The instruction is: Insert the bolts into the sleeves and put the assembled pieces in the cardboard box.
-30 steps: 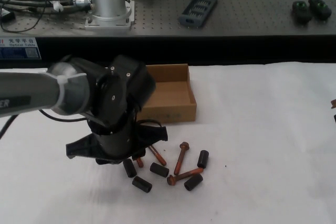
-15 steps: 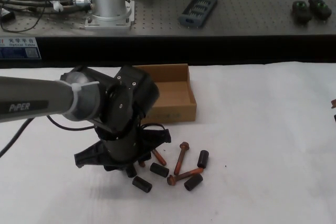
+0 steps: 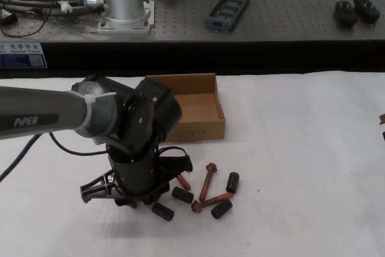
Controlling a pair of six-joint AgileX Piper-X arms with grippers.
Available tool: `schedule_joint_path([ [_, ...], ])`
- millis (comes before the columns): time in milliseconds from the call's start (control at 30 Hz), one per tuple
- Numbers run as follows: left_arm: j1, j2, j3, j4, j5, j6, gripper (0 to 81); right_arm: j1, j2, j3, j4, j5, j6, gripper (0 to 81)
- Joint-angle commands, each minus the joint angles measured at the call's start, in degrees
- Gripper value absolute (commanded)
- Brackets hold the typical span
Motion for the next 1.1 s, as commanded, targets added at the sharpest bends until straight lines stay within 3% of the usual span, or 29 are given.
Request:
schedule_joint_path([
  [0,0.1,0.8,0.3,1.4,-1.7,-1.2,25.3,-0.4,-0.5,-0.2,-0.1,-0.1,0.1,3.8],
  [200,0.1,0.8,0.3,-0.4,-1.7,-1.2,11.7,-0.4,-0.5,-0.2,-0.1,-0.1,0.1,3.8],
  [433,0.1,0.4,0.3,-2.9,0.5,0.3,9.5,-0.4,-0.5,-0.2,-0.1,-0.1,0.1,3.8],
  [567,0.1,-1.6,0.3,-3.2,2.0,7.8,9.0,-0.4,-0.5,-0.2,-0.9,-0.8,0.1,3.8],
  [700,0.1,-5.4,0.3,-4.8,2.2,17.5,1.2,-0.4,-1.5,-0.2,-3.9,-3.4,1.8,3.8],
  [867,0.1,-11.4,0.3,-9.1,3.8,23.3,0.6,-0.4,-4.4,-0.2,-8.7,-4.5,4.1,3.8],
  [967,-0.1,-15.8,0.4,-12.2,8.2,29.7,0.6,-0.4,-6.8,-0.2,-10.5,-4.7,4.1,3.8],
  [1067,0.0,-20.8,2.0,-17.4,17.6,36.8,0.6,-0.4,-8.9,-0.2,-12.3,-5.5,4.1,3.8],
])
